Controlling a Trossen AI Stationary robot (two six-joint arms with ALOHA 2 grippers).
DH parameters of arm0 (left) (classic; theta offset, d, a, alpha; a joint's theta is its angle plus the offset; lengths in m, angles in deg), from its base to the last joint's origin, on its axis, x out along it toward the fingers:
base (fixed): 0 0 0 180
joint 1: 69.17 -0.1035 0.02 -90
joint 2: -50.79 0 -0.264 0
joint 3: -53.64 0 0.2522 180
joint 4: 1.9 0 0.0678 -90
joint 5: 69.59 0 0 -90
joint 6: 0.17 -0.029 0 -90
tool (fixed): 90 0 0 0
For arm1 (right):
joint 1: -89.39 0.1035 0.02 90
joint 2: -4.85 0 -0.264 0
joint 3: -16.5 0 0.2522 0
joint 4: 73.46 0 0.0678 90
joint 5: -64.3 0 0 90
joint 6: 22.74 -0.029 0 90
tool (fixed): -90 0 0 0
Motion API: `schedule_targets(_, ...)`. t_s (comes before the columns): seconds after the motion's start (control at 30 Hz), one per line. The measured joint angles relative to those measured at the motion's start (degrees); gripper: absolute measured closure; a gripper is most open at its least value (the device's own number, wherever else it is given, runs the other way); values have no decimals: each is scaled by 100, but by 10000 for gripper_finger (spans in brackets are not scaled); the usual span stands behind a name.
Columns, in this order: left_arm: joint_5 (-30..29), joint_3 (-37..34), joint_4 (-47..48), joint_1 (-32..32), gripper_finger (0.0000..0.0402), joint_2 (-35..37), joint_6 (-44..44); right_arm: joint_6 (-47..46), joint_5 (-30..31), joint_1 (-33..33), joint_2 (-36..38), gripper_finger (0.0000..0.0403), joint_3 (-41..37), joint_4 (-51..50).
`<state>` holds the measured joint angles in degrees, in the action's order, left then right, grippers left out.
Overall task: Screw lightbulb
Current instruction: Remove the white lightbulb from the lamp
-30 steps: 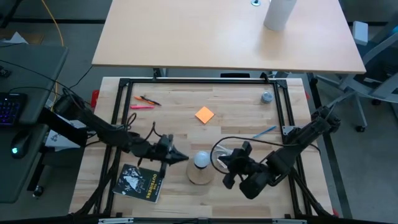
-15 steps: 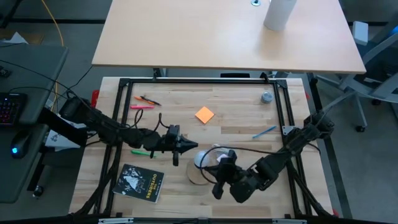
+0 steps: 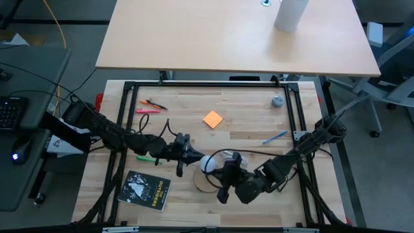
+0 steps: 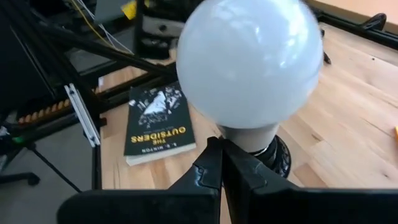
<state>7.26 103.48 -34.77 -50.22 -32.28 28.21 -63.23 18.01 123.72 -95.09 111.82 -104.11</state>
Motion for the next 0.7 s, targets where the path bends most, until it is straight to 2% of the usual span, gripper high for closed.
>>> schedule_targets(0.43, 218, 50, 50, 577, 402, 0, 355, -195, 67, 5, 6, 403, 0, -600)
schedule_targets(0.7, 395, 54, 165, 1081, 402, 0, 698, -630, 73, 50, 261, 403, -9, -1780)
